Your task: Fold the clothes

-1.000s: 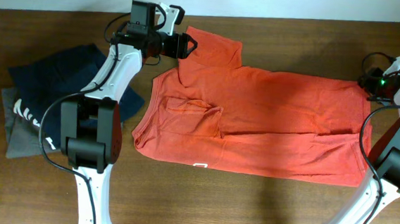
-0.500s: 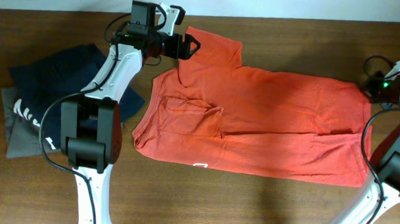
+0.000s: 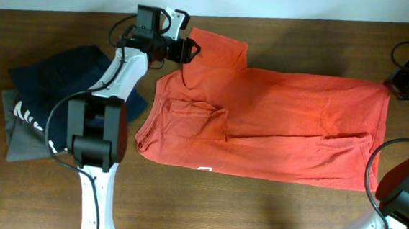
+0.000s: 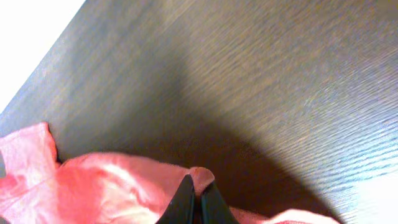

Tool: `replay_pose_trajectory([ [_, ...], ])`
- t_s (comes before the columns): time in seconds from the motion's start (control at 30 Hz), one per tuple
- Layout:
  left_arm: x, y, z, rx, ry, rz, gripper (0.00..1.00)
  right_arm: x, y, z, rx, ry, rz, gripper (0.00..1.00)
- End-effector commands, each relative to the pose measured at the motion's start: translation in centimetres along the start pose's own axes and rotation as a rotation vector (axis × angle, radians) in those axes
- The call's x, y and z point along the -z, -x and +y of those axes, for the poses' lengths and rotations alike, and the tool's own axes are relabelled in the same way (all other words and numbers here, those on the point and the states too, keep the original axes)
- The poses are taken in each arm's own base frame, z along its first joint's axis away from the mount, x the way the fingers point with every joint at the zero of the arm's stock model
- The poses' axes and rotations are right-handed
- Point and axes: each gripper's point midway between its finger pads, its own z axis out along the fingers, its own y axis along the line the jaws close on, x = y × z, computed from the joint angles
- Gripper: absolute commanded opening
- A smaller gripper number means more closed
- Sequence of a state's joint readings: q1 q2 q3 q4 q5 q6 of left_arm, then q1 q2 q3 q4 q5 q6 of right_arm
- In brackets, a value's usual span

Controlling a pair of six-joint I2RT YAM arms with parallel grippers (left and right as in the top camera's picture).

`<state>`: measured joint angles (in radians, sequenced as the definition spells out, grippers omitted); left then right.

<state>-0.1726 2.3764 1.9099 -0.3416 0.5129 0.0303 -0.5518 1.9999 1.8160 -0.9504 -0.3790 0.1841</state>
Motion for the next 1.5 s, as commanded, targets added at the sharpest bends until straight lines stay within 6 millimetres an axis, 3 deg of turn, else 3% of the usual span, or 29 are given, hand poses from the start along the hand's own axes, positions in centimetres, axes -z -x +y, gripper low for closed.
replay_pose_trajectory([
  [0.0,-2.7,-1.7,2.1,0.000,0.036,0.014,0.69,0.2,-0.3,1.9,0.033,0.024,0.001,0.04],
  [0.2,-5.2,-1.7,4.5,-0.032,0.095,-0.046,0.70,-0.1,-0.6,2.9,0.058,0.032,0.009,0.04],
  [0.6,-7.7,-1.6,5.5,-0.017,0.095,-0.139,0.67,-0.1,-0.7,2.9,0.067,0.032,0.013,0.04],
  [0.73,-8.6,-0.8,4.4,-0.043,0.083,-0.188,0.57,-0.1,-0.7,2.9,0.067,0.032,0.013,0.05],
  [0.9,-9.5,-1.5,4.1,-0.052,0.166,-0.163,0.51,-0.1,-0.7,2.9,0.067,0.032,0.013,0.05],
  [1.1,-10.0,-2.3,3.5,-0.053,0.162,-0.132,0.22,-0.1,-0.7,2.9,0.067,0.032,0.014,0.05],
  [1.2,-10.0,-3.2,3.8,-0.037,0.164,-0.099,0.01,-0.1,-0.9,2.9,0.065,0.031,0.020,0.04],
  [1.33,-9.4,-2.8,3.3,-0.024,0.100,-0.083,0.00,-0.1,-1.0,2.9,0.063,0.030,0.024,0.04],
  [1.47,-7.2,0.9,2.4,-0.033,0.055,-0.124,0.00,-0.1,-1.0,2.9,0.063,0.030,0.024,0.05],
])
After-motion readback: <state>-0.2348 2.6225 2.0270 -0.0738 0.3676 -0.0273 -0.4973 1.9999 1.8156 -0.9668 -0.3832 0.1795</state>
